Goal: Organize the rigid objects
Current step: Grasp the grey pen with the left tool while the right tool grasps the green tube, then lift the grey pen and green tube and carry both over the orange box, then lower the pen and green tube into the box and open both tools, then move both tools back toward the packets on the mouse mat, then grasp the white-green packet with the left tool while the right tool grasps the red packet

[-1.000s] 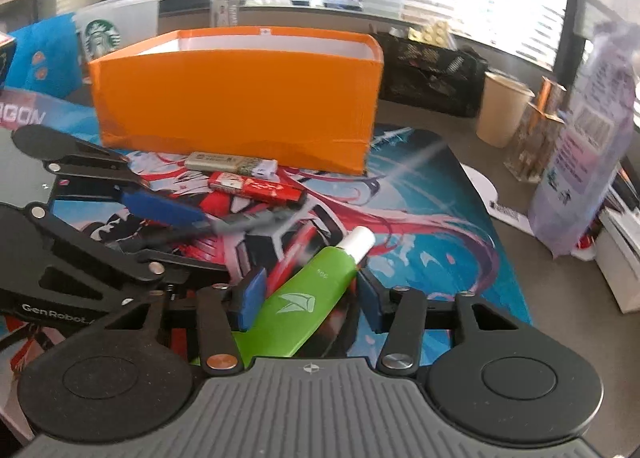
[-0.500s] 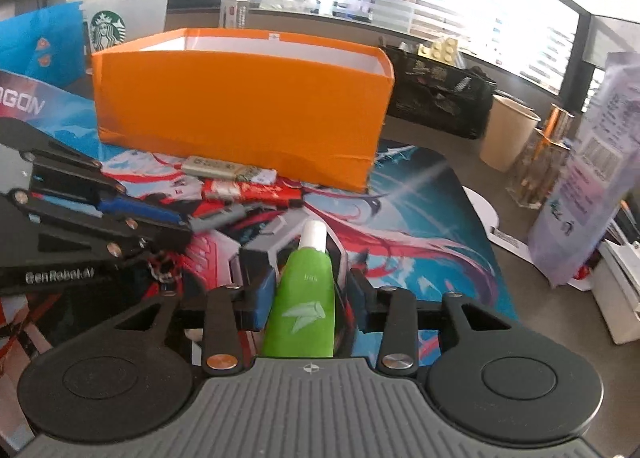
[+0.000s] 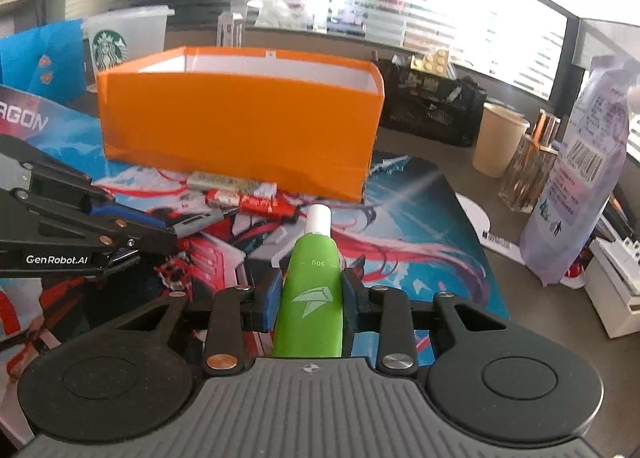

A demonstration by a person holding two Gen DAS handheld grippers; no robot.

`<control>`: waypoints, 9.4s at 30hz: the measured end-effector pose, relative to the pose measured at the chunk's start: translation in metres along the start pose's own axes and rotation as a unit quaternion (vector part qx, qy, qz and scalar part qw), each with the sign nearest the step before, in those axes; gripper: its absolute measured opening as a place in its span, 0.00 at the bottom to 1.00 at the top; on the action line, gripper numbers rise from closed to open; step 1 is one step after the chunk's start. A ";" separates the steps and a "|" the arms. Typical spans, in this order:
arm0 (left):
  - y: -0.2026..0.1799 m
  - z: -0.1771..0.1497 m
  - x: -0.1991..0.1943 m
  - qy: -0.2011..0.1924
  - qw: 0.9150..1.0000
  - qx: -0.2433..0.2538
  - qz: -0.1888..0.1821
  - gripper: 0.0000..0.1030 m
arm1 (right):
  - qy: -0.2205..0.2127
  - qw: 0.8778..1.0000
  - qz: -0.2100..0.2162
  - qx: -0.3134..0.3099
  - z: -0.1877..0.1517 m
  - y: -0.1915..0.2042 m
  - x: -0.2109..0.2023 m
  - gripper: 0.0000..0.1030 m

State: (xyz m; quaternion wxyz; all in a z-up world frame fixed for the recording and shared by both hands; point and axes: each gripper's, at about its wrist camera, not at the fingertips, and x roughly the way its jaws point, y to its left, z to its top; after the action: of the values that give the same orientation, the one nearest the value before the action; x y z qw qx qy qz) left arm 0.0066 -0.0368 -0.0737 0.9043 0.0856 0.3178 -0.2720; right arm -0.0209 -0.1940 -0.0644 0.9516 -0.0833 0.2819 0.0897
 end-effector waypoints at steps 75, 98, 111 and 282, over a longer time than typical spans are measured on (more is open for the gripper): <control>0.104 0.139 -0.037 -0.142 0.982 -0.065 0.105 0.07 | -0.182 0.980 0.077 -0.007 0.196 0.005 0.043 0.28; 0.126 0.112 0.014 -0.072 0.988 -0.107 0.090 0.07 | -0.097 0.987 0.126 0.032 0.175 -0.003 0.092 0.28; 0.139 0.104 0.038 -0.040 0.987 -0.129 0.090 0.07 | -0.061 0.989 0.132 0.031 0.176 -0.003 0.112 0.29; 0.100 -0.025 -0.012 0.009 0.968 -0.143 0.208 1.00 | 0.028 0.998 0.053 0.030 0.031 -0.002 0.076 0.78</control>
State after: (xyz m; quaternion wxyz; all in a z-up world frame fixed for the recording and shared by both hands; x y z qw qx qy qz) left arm 0.0409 0.0605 -0.0874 0.9409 0.0220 0.3367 -0.0290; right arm 0.0586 -0.1797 -0.0808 0.9394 -0.0423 0.3150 0.1287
